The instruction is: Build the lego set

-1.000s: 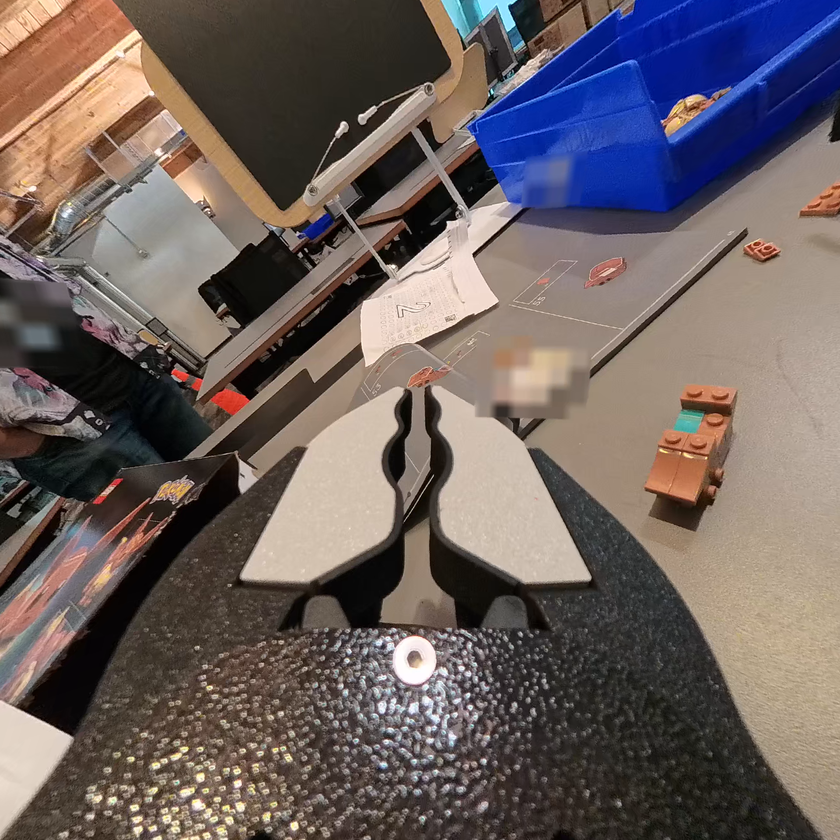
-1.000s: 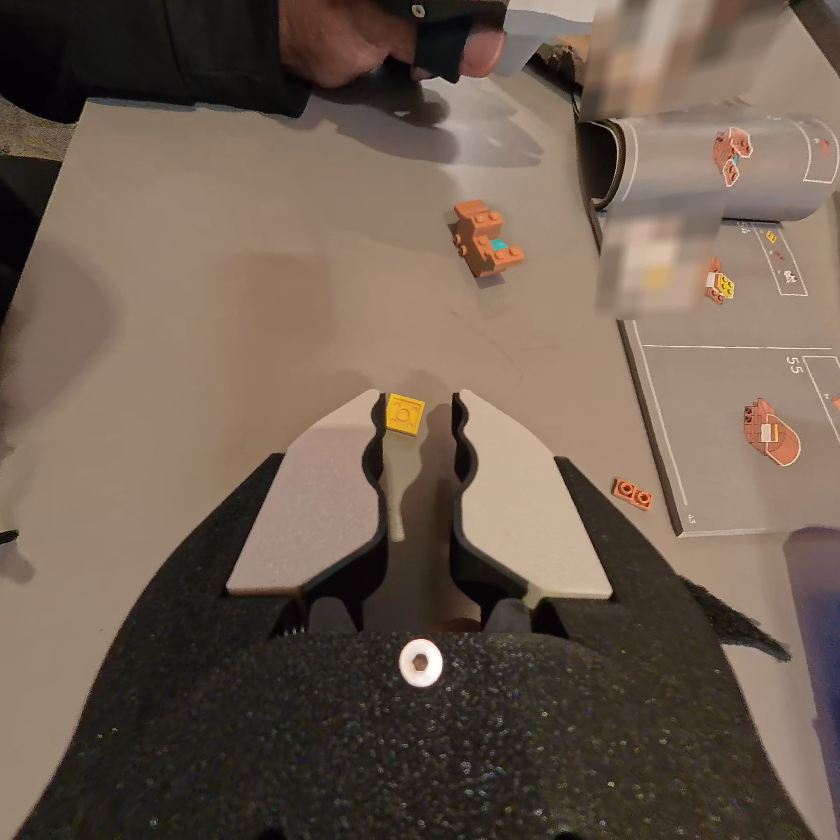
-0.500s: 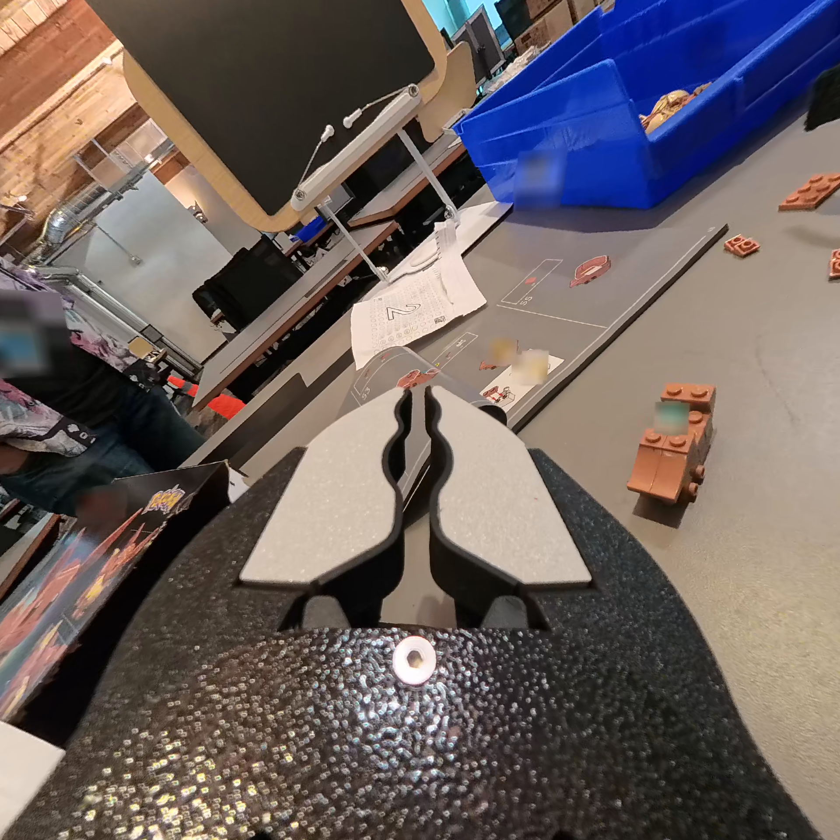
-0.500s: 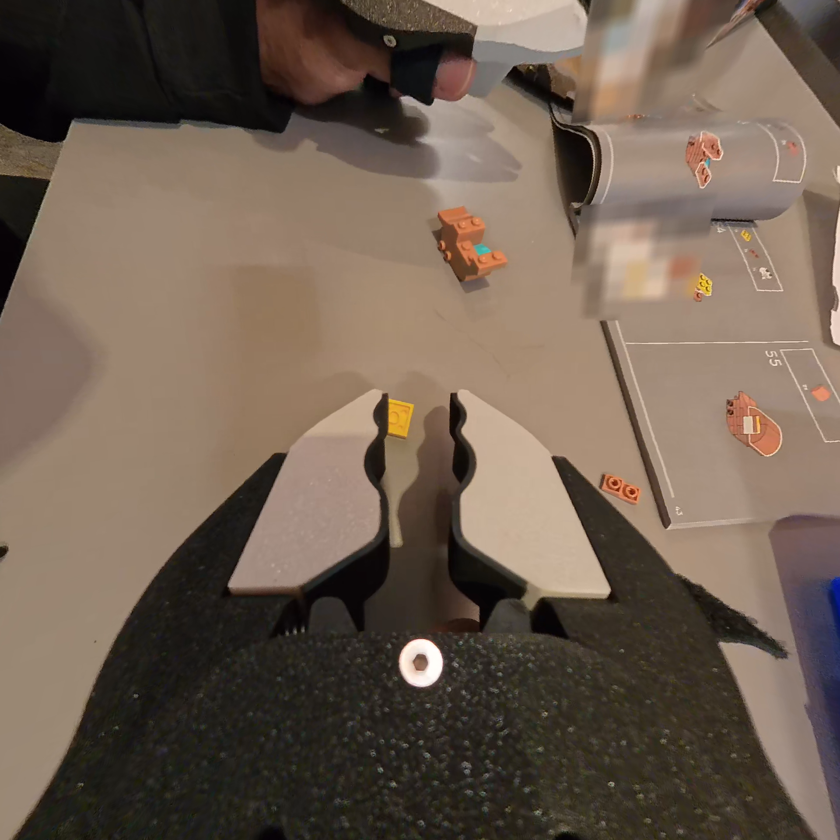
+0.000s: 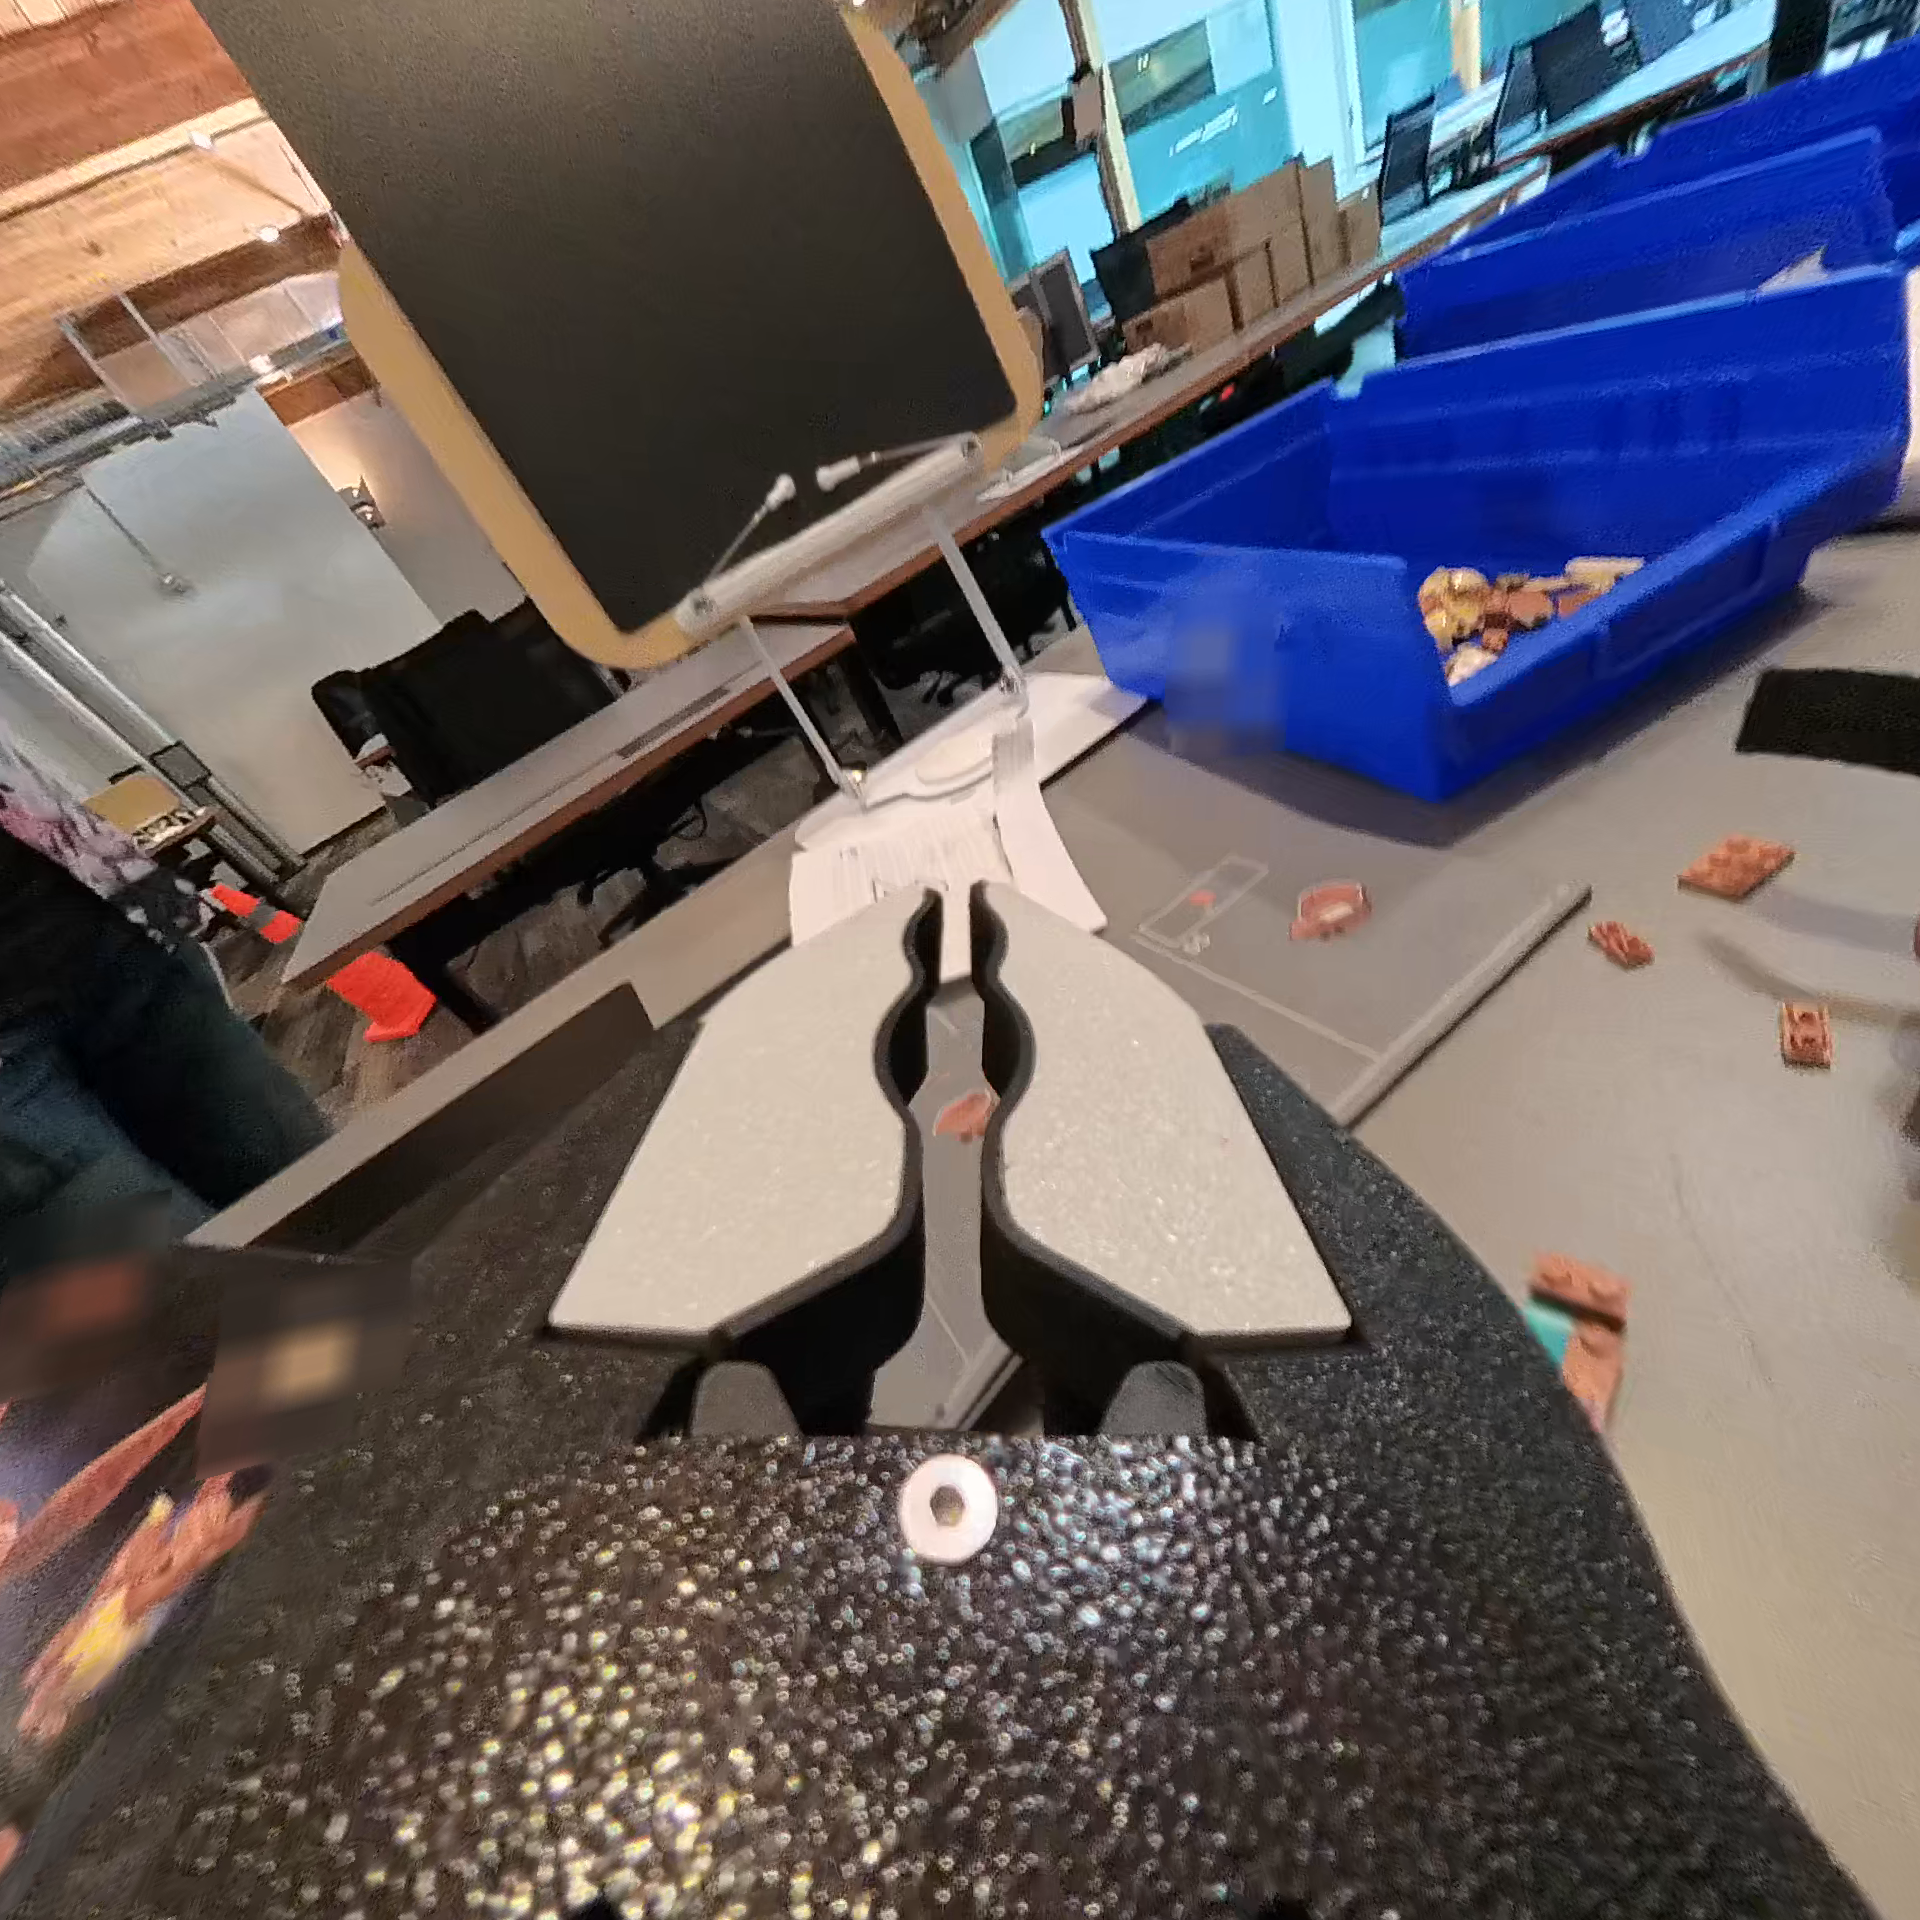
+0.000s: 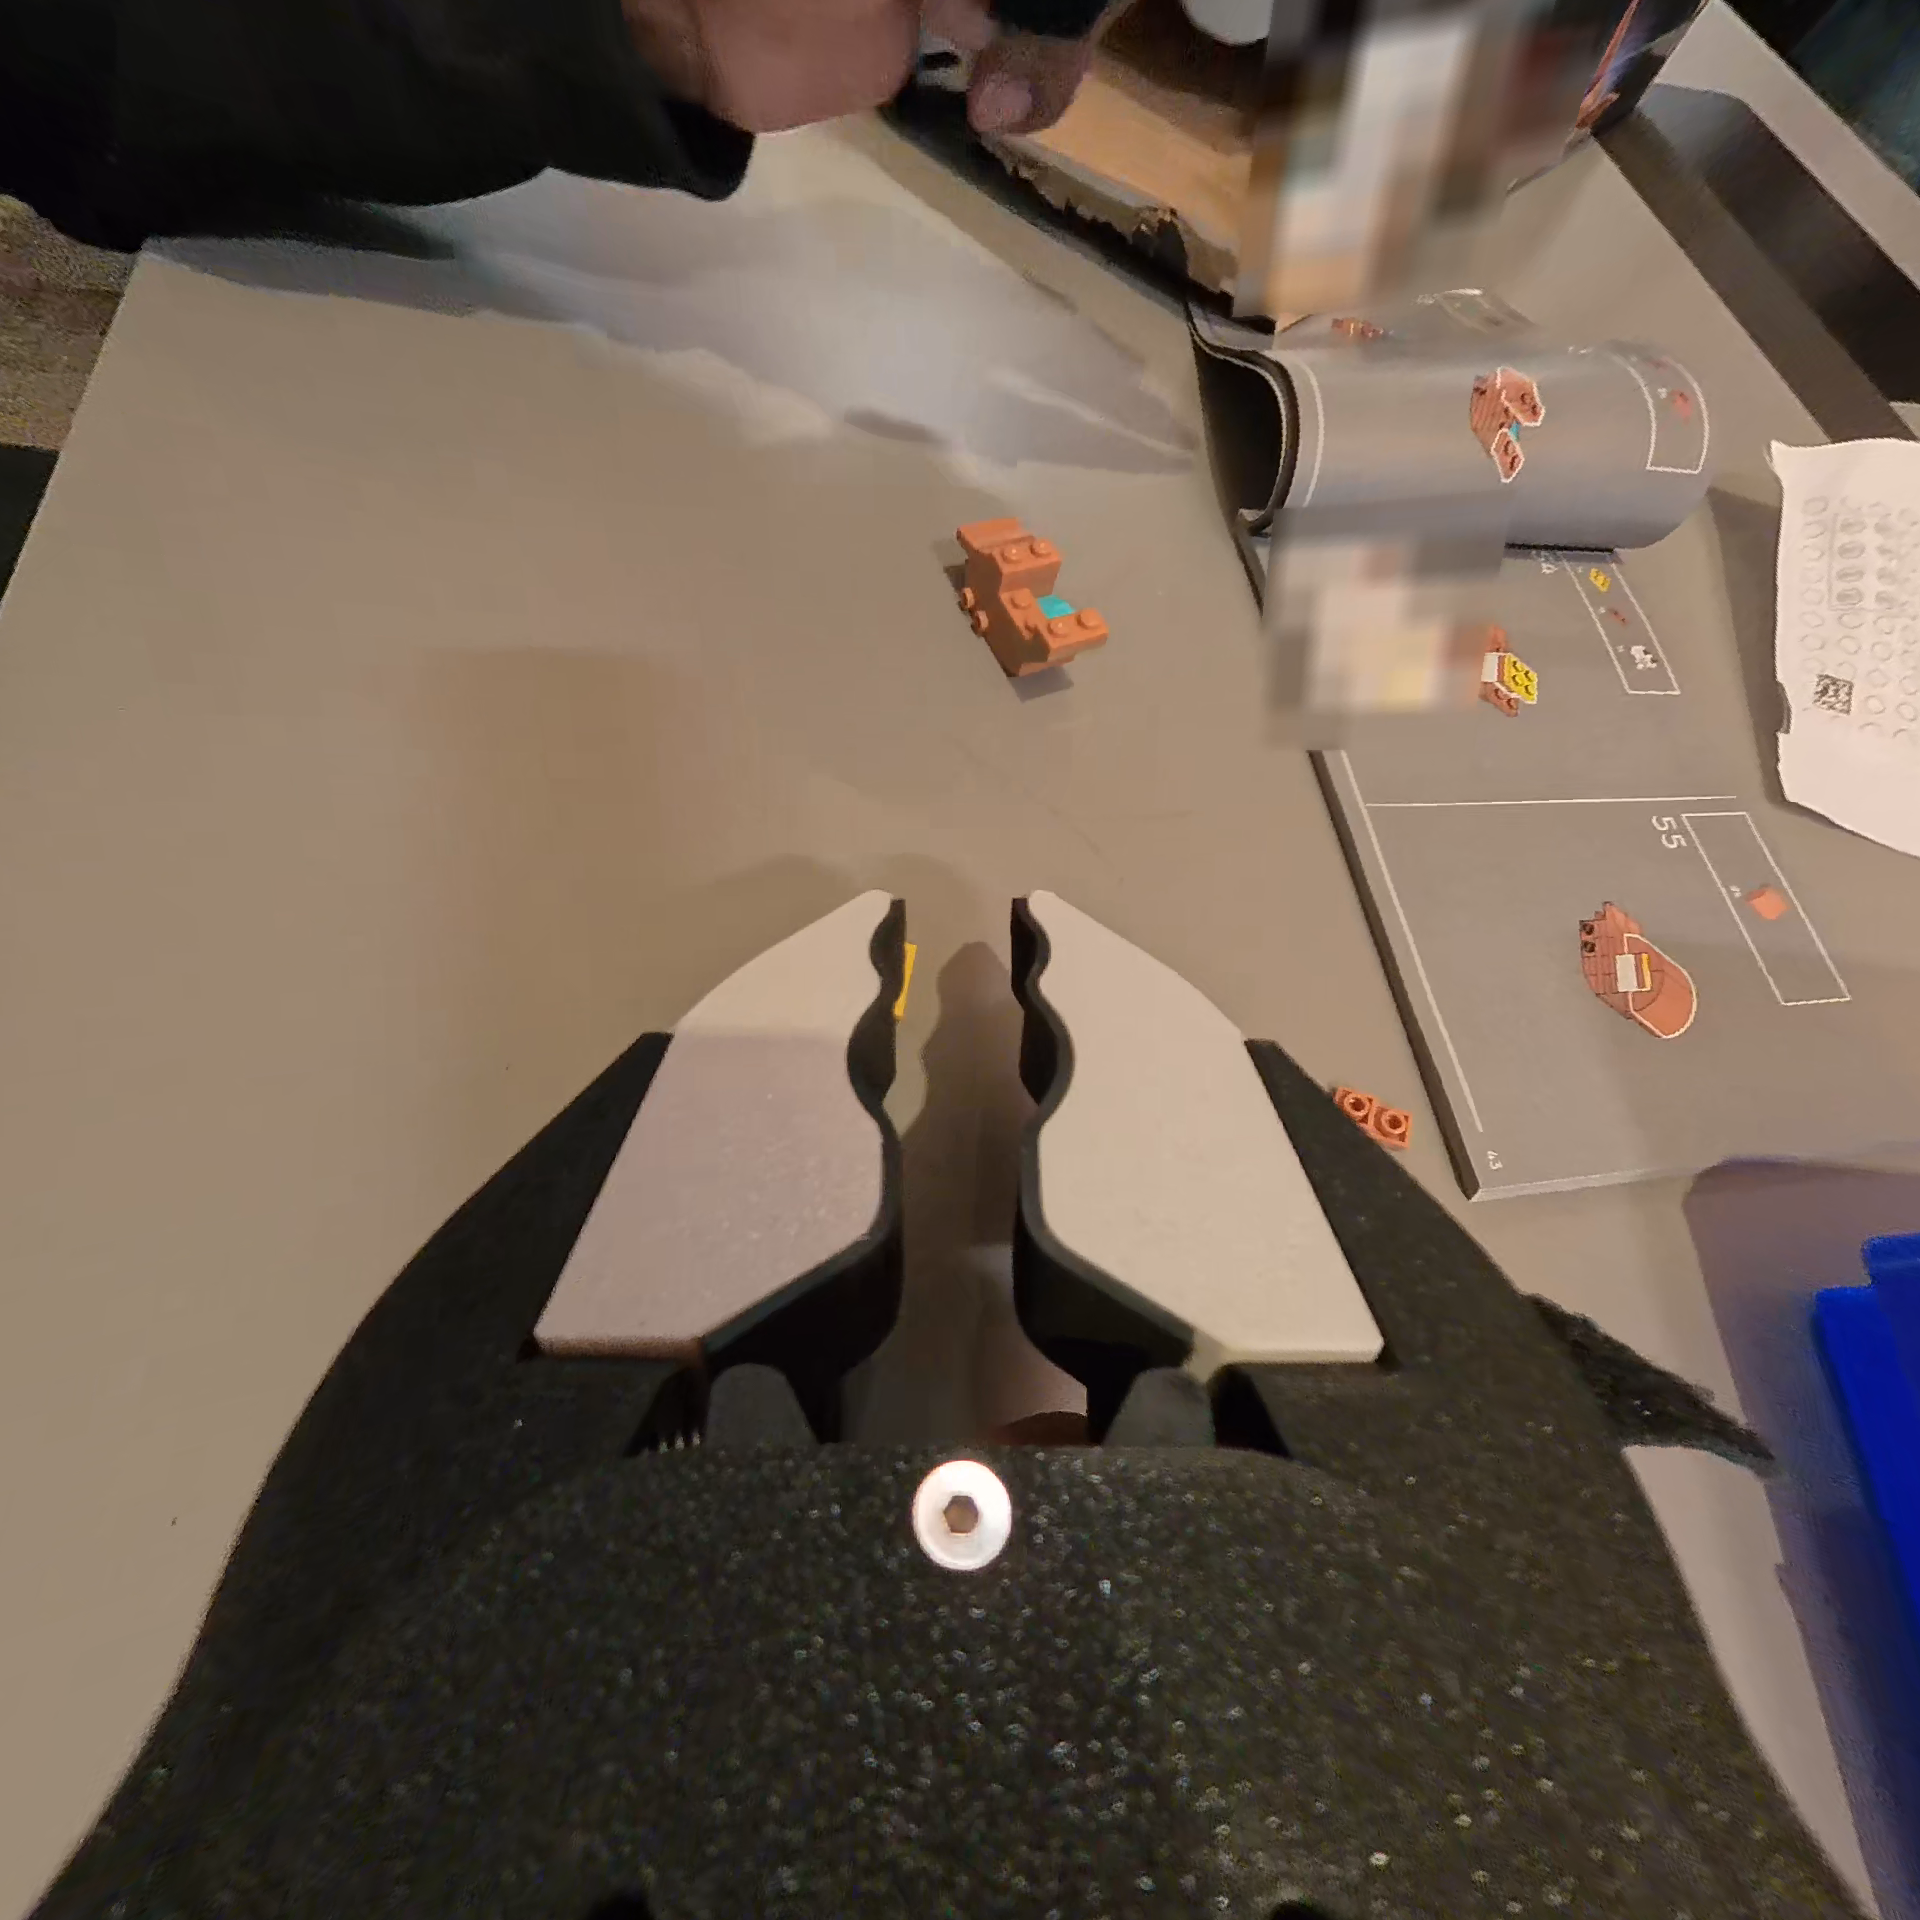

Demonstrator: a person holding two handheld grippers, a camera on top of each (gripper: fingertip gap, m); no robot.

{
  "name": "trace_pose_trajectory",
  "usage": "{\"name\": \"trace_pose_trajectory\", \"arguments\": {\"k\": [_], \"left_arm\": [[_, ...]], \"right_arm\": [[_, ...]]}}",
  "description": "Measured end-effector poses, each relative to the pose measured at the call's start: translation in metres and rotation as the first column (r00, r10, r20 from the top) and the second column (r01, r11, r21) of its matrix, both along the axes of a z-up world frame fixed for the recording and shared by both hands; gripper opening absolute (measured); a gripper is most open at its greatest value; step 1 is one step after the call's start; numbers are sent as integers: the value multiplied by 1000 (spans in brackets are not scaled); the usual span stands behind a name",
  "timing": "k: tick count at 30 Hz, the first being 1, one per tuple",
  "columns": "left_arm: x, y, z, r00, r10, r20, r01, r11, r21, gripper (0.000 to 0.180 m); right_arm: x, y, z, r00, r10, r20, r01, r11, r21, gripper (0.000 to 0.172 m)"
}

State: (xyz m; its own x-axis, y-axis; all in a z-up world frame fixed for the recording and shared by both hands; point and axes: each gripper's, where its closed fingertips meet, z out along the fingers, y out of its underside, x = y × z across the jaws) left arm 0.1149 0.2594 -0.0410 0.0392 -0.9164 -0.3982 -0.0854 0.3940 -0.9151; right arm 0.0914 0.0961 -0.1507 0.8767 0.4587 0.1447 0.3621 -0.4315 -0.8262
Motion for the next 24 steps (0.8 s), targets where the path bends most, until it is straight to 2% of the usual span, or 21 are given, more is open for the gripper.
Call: {"name": "trace_pose_trajectory", "arguments": {"k": [2, 6, 10, 14, 21, 24], "left_arm": [[11, 4, 2, 1000, 2, 22, -2, 1000, 1, 4], [20, 10, -13, 998, 11, 61, -8, 999, -41, 0], [10, 12, -22, 999, 11, 48, -14, 999, 49, 0], [2, 21, -23, 998, 24, 53, -23, 1000, -15, 0], [6, 21, -32, 1000, 8, 24, -8, 1000, -3, 0], [7, 17, -34, 1000, -5, 17, 5, 1000, 2, 0]], "right_arm": [[1, 0, 1, 1000, -6, -2, 6, 1000, 6, 19], [2, 0, 4, 1000, -11, -14, 12, 1000, 24, 17], [1, -1, 3, 1000, -2, -22, 2, 1000, 15, 16], [2, 0, 5, 999, -5, -43, 6, 1000, 15, 12], [5, 1, 8, 997, -25, -80, 27, 999, 25, 0], [5, 1, 8, 997, -27, -75, 29, 999, 27, 0]]}}
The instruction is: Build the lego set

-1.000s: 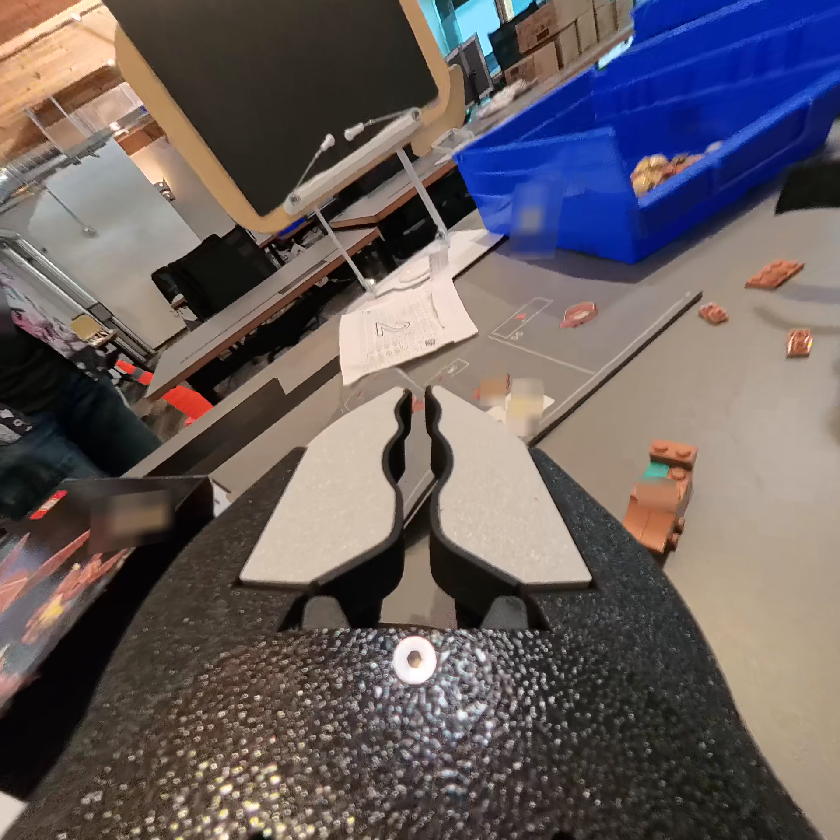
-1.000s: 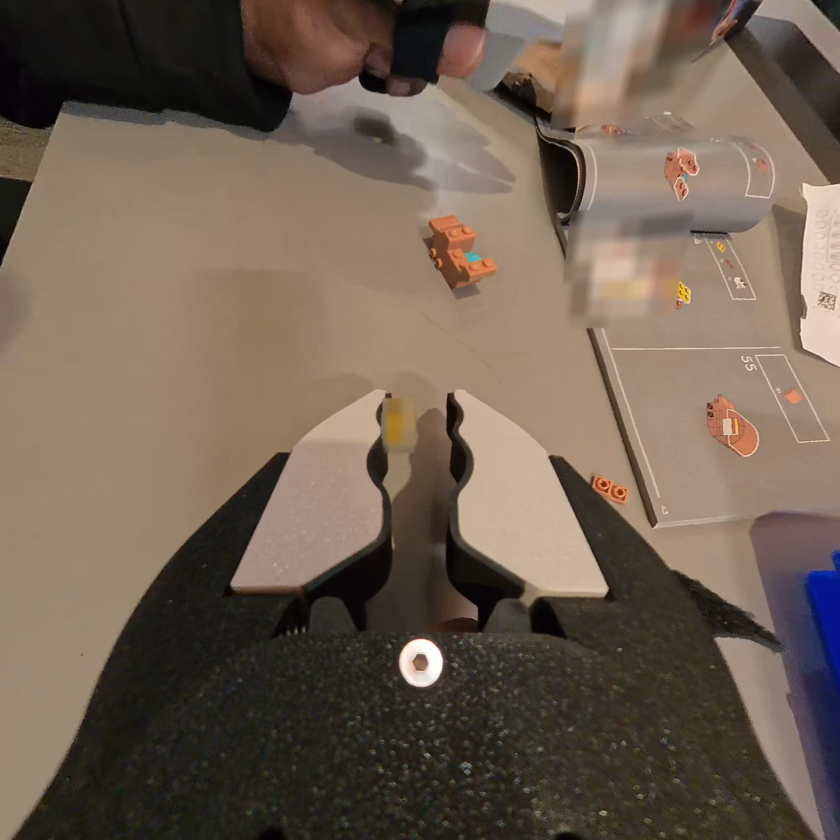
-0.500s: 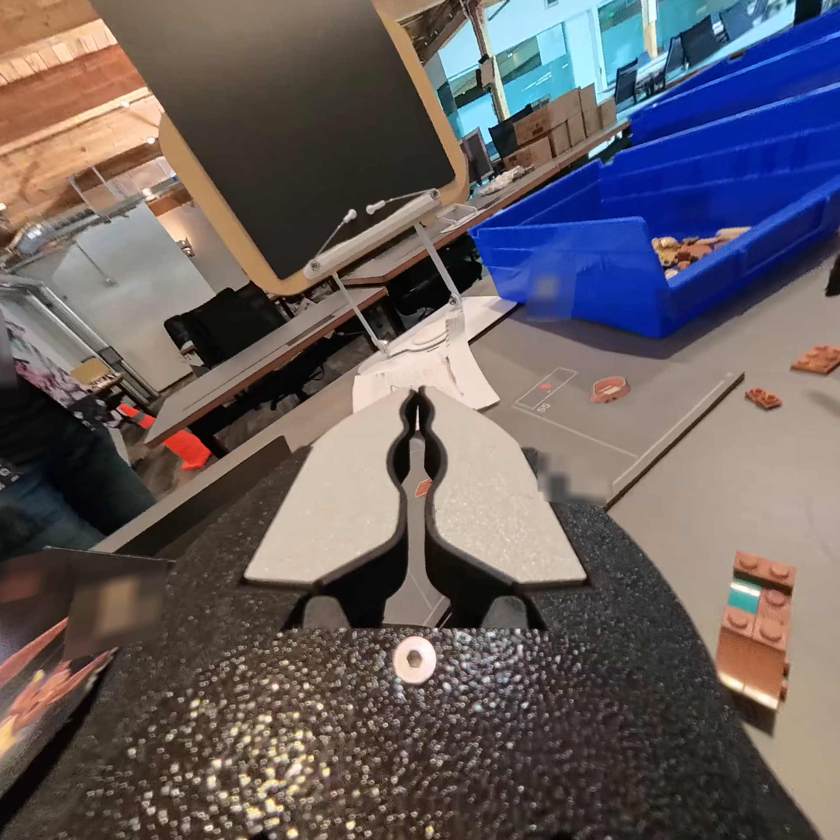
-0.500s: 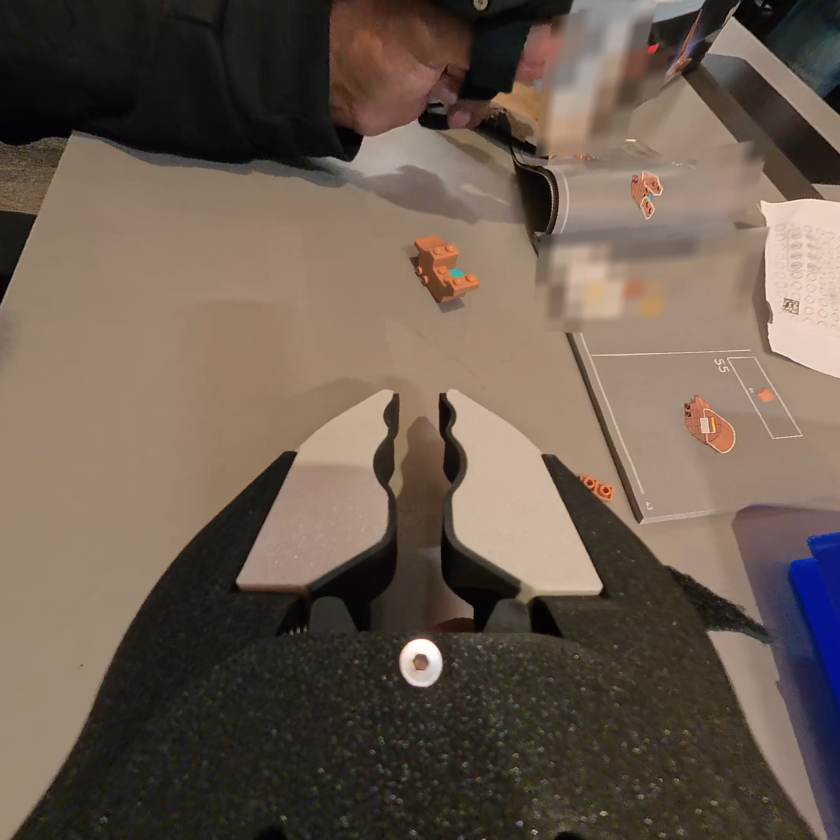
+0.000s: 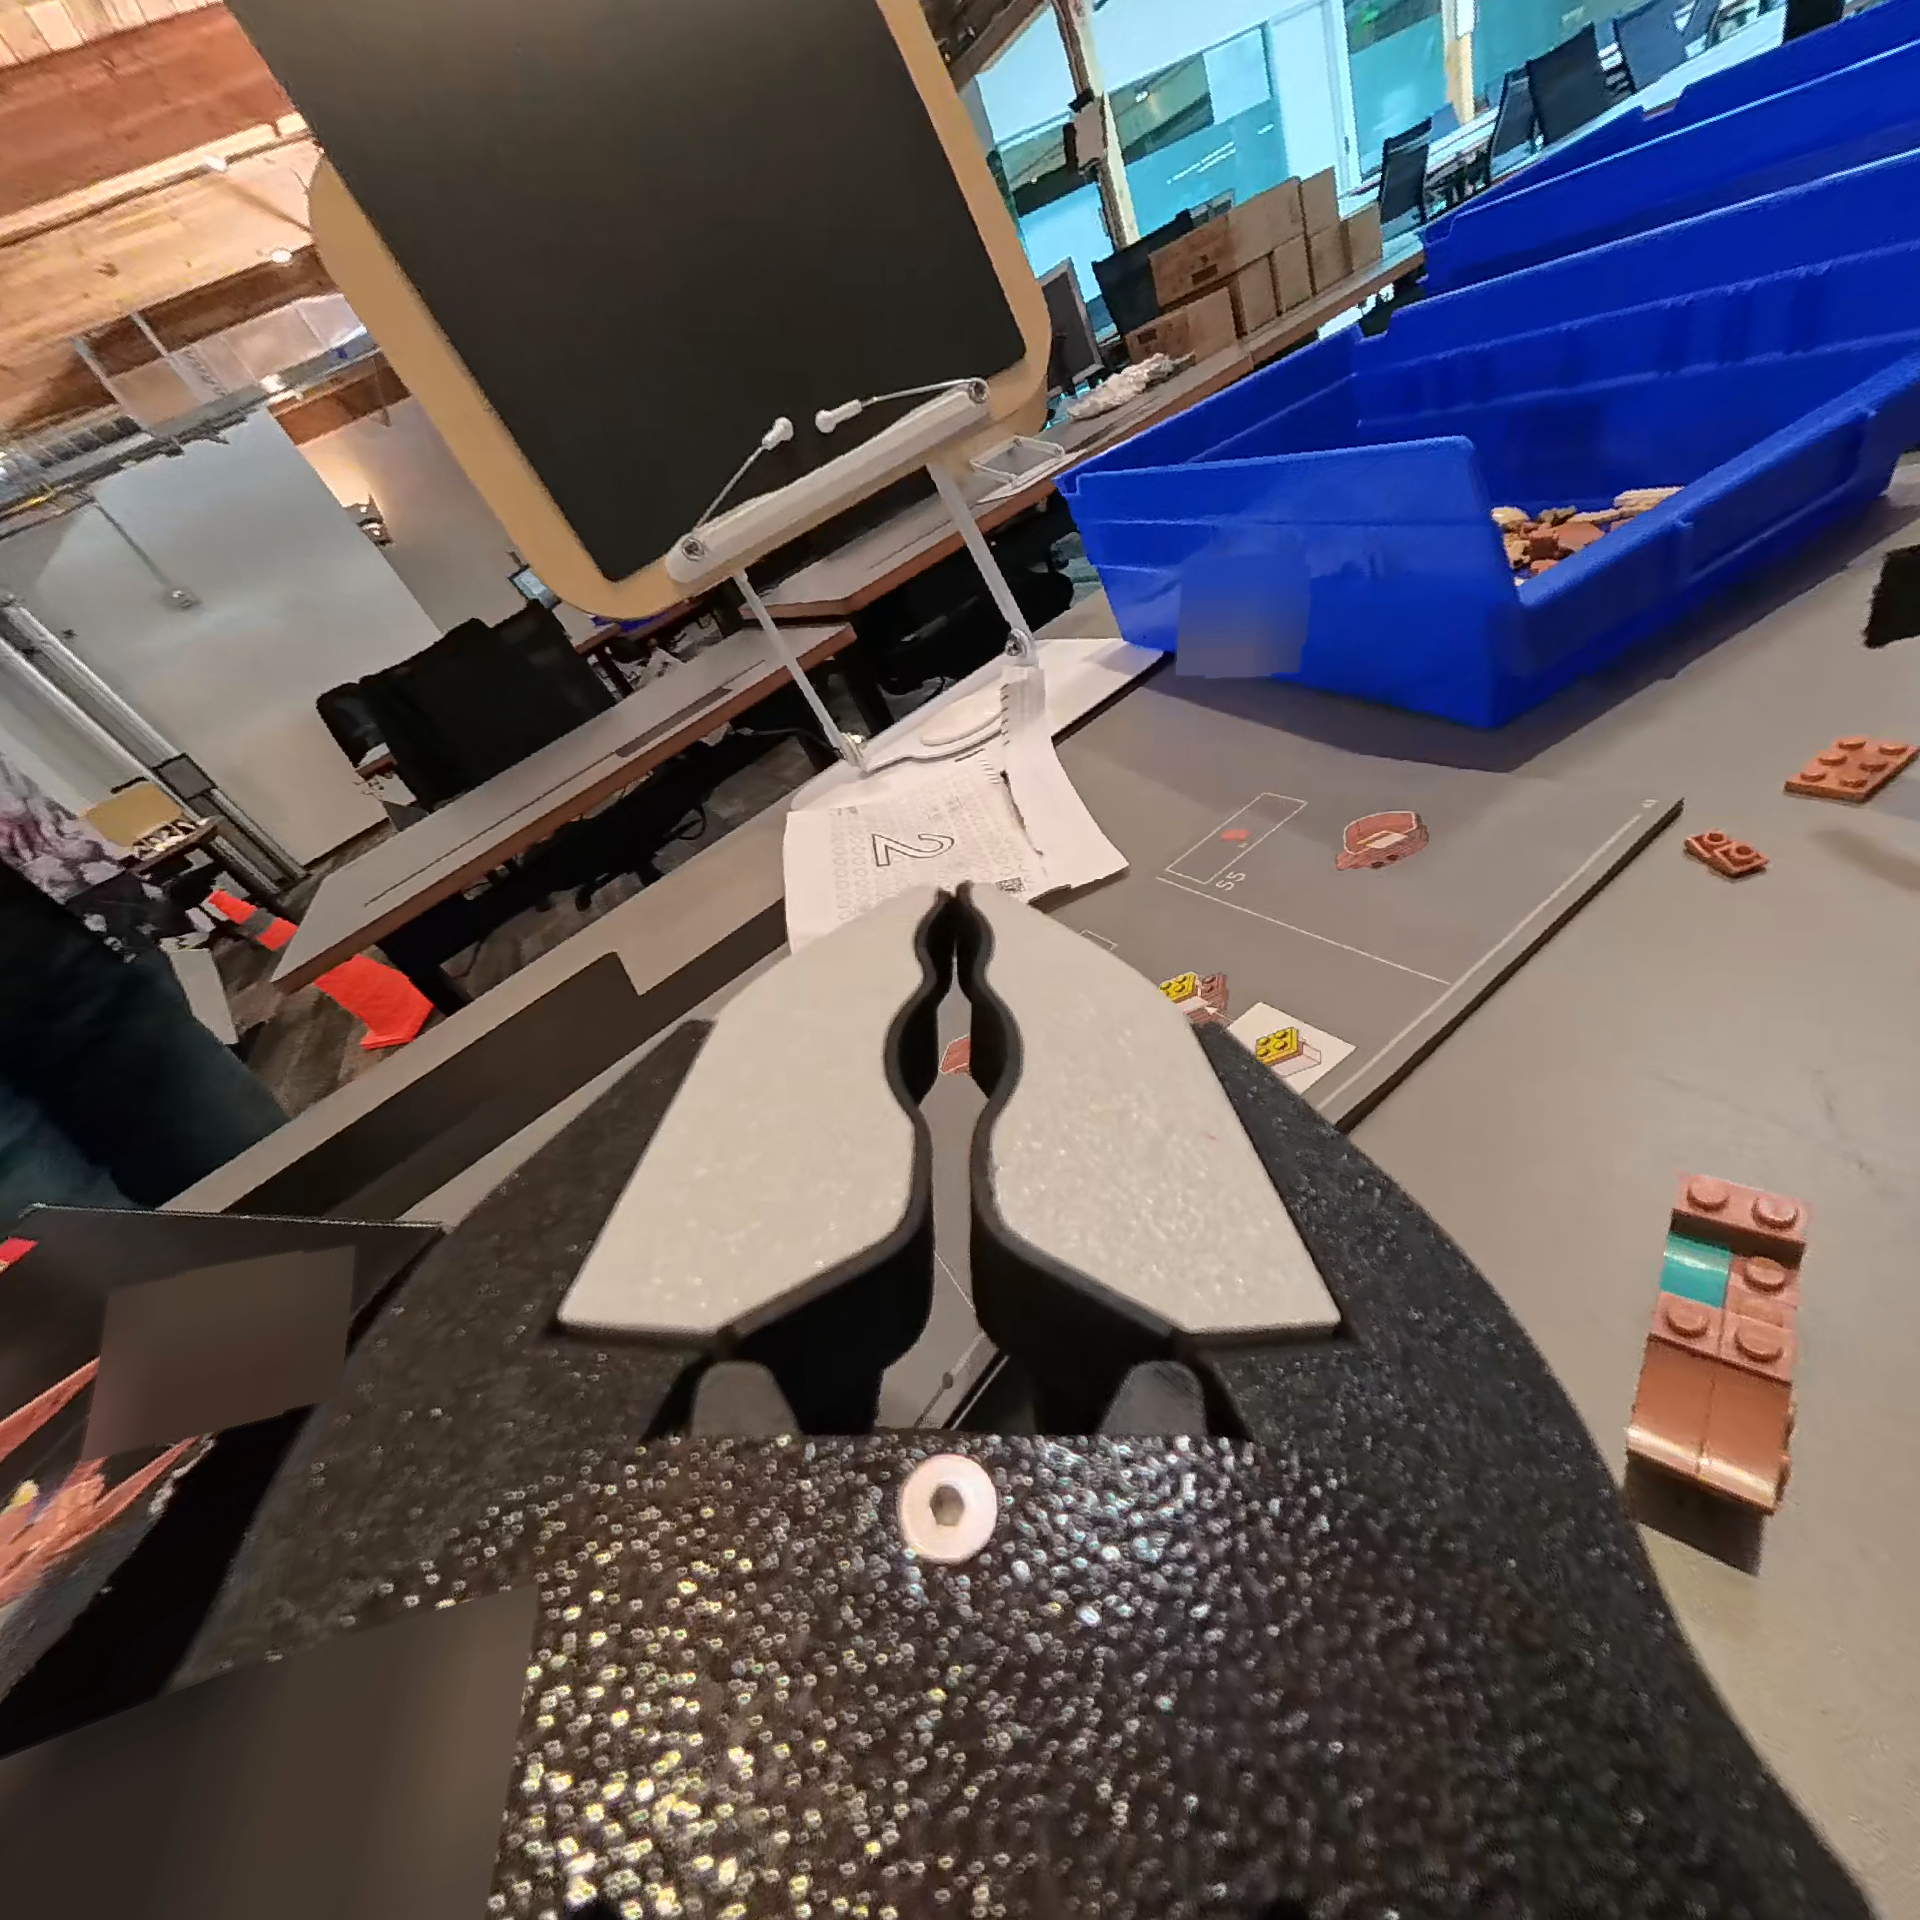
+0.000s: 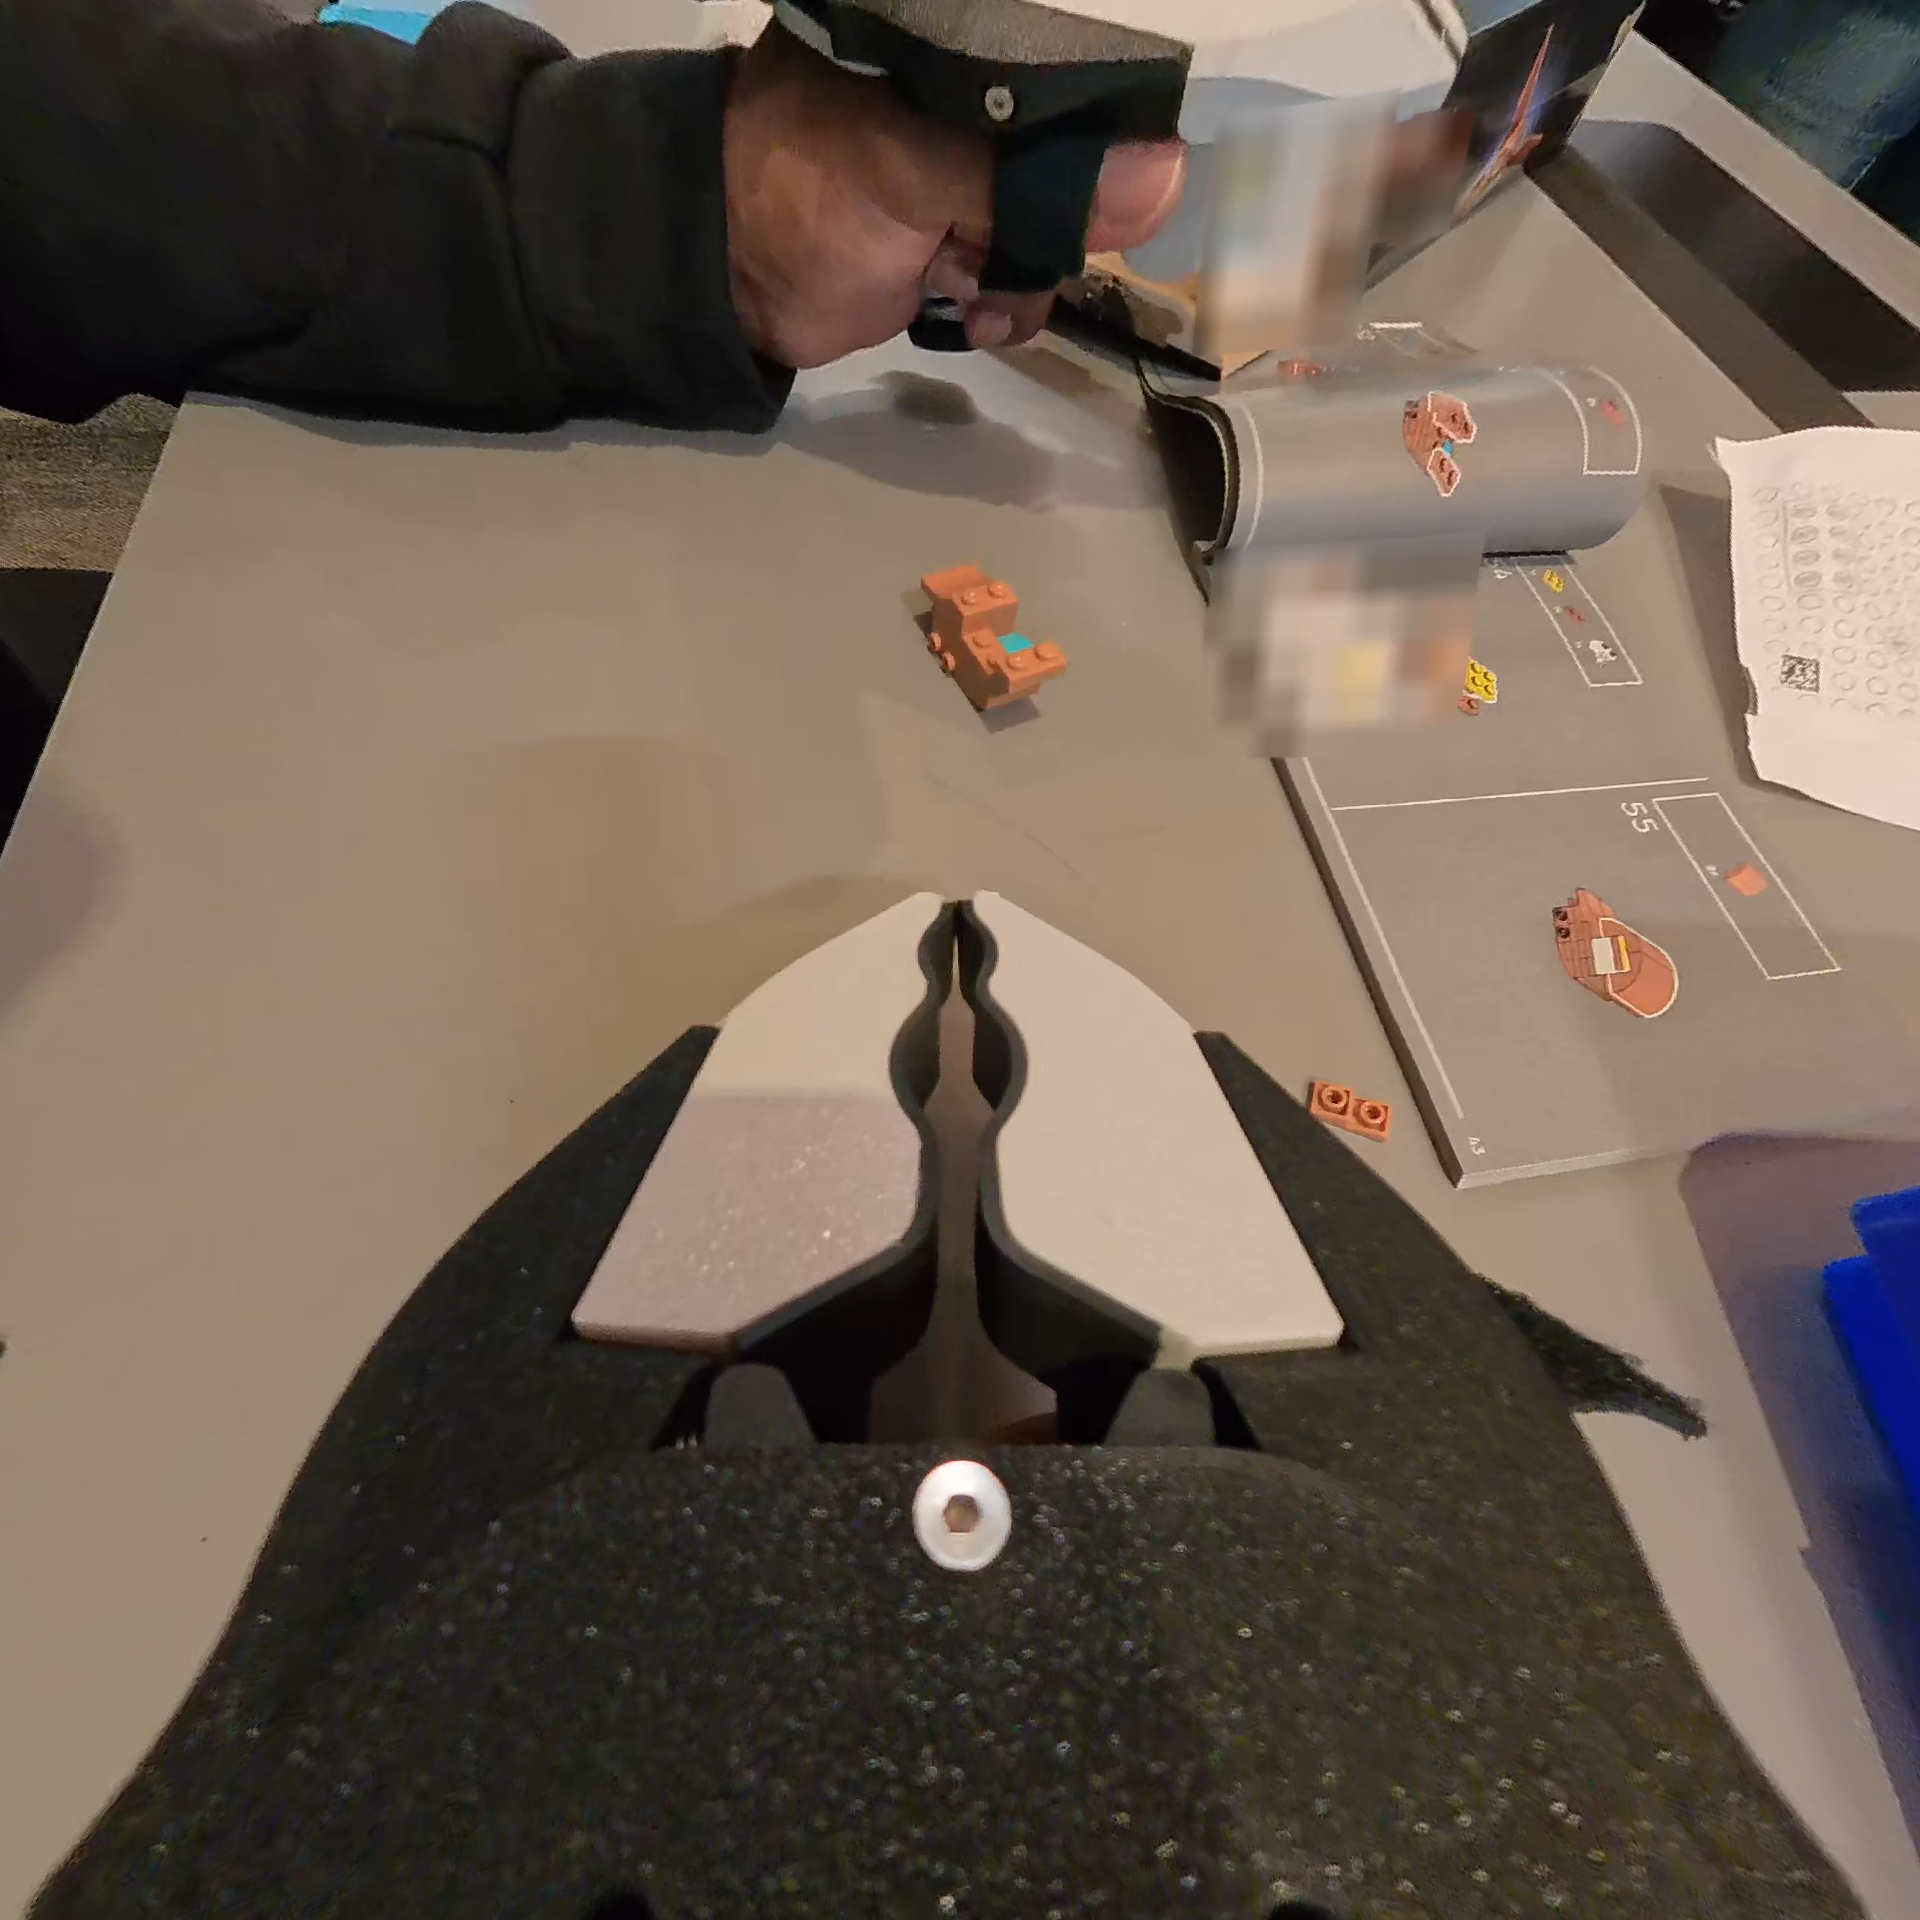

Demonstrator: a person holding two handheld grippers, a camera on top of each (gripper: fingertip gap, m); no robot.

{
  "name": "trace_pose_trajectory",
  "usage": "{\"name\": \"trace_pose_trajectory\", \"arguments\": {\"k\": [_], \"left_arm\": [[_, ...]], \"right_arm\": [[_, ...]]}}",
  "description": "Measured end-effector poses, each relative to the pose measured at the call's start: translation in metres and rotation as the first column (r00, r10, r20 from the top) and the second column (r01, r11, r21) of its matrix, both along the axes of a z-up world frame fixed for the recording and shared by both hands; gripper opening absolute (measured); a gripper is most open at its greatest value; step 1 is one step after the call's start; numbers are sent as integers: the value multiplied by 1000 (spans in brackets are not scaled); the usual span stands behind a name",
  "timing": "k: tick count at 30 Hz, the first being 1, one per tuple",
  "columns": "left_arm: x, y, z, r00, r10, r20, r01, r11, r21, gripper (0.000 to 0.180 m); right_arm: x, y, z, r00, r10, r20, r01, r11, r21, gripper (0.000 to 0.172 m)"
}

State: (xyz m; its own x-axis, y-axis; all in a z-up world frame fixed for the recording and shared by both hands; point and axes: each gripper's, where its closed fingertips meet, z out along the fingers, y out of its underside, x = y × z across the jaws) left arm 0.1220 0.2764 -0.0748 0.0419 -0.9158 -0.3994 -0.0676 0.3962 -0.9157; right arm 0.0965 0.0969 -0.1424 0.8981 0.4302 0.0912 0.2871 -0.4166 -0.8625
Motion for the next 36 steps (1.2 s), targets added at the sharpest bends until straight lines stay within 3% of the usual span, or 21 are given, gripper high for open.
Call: {"name": "trace_pose_trajectory", "arguments": {"k": [29, 33, 36], "left_arm": [[7, -5, -9, 999, -18, -41, 17, 1000, -15, 0], [5, -7, -2, 1000, -24, -17, 24, 1000, -6, 0], [-1, -6, 17, 997, -23, 79, 27, 998, -48, 0]], "right_arm": [[2, 1, 1, 1000, -15, 9, 15, 1000, 12, 0], [2, 1, 1, 1000, -15, 5, 15, 1000, 11, 0], [2, 1, 1, 1000, -14, 1, 14, 1000, 12, 0]]}}
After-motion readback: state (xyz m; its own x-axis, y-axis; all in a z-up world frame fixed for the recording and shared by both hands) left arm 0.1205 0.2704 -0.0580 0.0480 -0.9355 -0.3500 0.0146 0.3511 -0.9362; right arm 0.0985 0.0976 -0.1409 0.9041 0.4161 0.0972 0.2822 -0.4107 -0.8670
